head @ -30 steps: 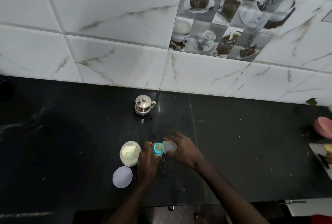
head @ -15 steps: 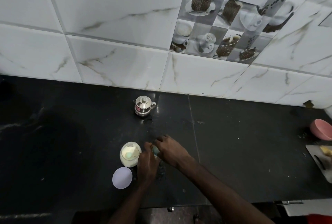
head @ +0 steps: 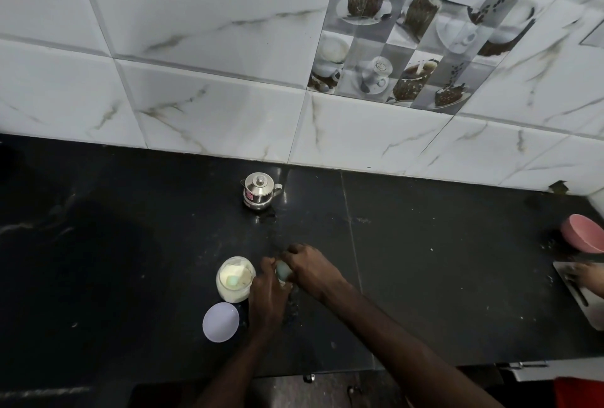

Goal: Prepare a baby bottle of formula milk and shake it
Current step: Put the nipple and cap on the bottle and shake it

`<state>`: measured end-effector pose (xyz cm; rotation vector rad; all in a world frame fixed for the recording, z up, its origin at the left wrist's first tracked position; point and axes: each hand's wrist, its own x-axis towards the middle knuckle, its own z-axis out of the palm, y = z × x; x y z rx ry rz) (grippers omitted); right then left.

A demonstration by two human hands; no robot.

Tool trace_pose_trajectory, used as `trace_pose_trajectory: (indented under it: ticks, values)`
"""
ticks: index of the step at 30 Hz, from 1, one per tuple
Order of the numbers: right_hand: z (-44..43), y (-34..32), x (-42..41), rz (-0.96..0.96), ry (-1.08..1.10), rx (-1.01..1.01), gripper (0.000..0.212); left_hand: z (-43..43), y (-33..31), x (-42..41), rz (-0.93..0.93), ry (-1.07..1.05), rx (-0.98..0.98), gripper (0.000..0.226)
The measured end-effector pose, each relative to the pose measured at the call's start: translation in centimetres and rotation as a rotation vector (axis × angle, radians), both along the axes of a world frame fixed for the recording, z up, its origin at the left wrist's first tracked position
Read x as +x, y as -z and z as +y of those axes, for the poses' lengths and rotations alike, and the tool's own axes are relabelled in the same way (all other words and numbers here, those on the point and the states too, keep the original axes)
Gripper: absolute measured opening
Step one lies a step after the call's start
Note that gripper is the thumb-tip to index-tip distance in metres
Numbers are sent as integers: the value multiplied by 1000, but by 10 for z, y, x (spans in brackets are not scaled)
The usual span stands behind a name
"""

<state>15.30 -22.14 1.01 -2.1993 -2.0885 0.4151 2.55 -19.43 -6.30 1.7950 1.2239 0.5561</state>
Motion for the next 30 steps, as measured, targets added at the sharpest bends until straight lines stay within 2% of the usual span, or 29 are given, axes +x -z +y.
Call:
trace_pose_trajectory:
  ticks: [4,13,18,22,25,28,30]
  values:
    - [-1,-3,-2,21,22,49,26,-1,1,-1,-6,-7,-19,44]
    - [-11,7,-1,51,62,53,38,-2,-2,-1,-25,2,-19,44]
    - [-17,14,4,262,180,40,64,-3,-2,-2,-19,8,-1,42]
    - [-31,25,4,377,340,-5,88,-6,-5,-4,-96,27,-38,34]
    - [-40,31,2,433,430,-31,93,-9,-14,-4,-152,25,-83,19]
    - [-45,36,-3,494,485,-48,96,-9,-19,-3,-206,-7,-77,30]
    - [-48,41,-6,537,519,-39,95,-10,-22,-2,-196,28,-63,25]
